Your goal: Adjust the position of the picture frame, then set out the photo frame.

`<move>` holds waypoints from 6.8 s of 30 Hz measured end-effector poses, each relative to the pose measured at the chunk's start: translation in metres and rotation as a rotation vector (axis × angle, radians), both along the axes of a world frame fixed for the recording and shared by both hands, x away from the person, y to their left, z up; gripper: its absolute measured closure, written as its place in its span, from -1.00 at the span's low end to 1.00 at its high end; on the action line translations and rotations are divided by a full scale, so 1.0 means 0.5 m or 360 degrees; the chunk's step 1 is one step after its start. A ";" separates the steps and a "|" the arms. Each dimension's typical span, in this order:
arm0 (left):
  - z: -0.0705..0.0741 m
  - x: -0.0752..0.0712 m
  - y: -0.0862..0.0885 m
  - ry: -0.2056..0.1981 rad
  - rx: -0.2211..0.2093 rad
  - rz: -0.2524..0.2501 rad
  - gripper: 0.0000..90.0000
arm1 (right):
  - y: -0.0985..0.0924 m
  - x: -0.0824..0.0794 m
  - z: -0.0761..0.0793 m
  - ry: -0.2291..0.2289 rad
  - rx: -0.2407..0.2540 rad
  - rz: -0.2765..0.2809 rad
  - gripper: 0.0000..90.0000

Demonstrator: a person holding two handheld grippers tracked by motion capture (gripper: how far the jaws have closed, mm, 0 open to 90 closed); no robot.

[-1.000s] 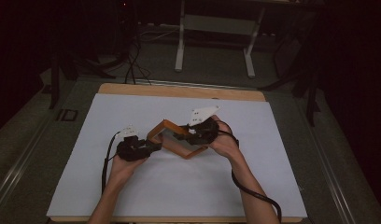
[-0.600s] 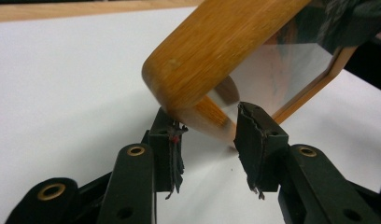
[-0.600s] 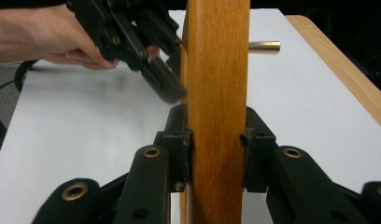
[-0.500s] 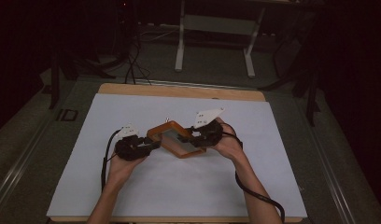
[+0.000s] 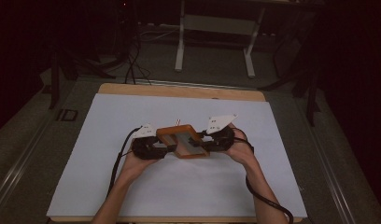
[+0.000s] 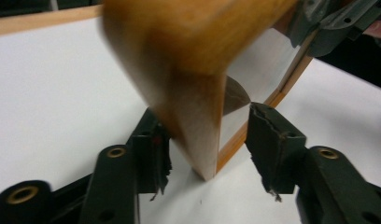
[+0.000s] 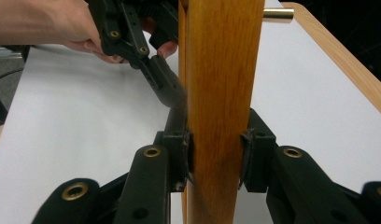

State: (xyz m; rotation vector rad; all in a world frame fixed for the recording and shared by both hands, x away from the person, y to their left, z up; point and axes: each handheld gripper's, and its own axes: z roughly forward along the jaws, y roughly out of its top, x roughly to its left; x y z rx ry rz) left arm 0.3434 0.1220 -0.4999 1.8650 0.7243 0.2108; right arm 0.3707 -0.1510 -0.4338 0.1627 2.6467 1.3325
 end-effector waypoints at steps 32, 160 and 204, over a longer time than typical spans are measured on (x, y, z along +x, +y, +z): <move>0.041 -0.013 -0.012 0.0024 -0.0028 0.0085 0.20 | -0.040 -0.014 -0.063 0.0276 0.0402 -0.0418 0.33; -0.069 0.069 -0.017 0.0544 0.0095 0.0297 -0.08 | -0.029 0.124 -0.194 0.1010 0.0268 -0.0911 -0.08; -0.014 -0.001 0.039 0.0343 0.0003 0.0488 -0.07 | 0.021 0.152 -0.086 0.0303 0.0107 -0.0985 1.00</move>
